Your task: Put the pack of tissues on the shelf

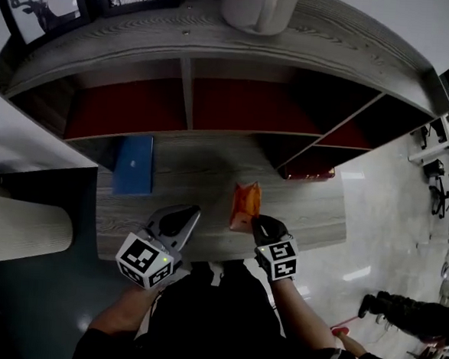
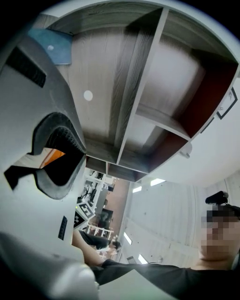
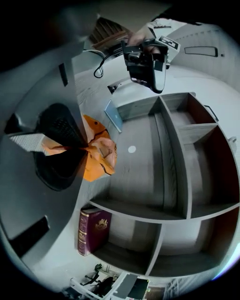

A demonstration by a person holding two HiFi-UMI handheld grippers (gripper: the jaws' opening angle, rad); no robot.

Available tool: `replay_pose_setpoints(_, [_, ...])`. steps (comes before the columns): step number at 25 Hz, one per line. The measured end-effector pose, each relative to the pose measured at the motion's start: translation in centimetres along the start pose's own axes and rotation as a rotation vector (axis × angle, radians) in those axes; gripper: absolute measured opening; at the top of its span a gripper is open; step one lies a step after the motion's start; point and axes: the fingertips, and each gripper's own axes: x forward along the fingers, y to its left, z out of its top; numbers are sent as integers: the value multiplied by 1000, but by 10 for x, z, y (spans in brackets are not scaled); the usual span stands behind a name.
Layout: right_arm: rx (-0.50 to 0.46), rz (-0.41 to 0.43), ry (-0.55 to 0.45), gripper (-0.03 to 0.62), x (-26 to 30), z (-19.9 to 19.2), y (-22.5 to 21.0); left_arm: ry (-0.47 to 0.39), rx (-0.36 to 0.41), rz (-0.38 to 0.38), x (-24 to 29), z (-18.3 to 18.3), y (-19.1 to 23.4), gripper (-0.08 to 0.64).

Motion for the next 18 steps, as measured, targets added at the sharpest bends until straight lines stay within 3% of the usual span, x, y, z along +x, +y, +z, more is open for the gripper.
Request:
replay_pose_setpoints(10, [3, 56, -134, 25, -64, 50, -16, -18, 40, 16, 14, 29, -27, 15])
replay_pose_setpoints(18, [-40, 110, -211, 25, -119, 79, -69, -39, 118, 59, 62, 57, -72, 14])
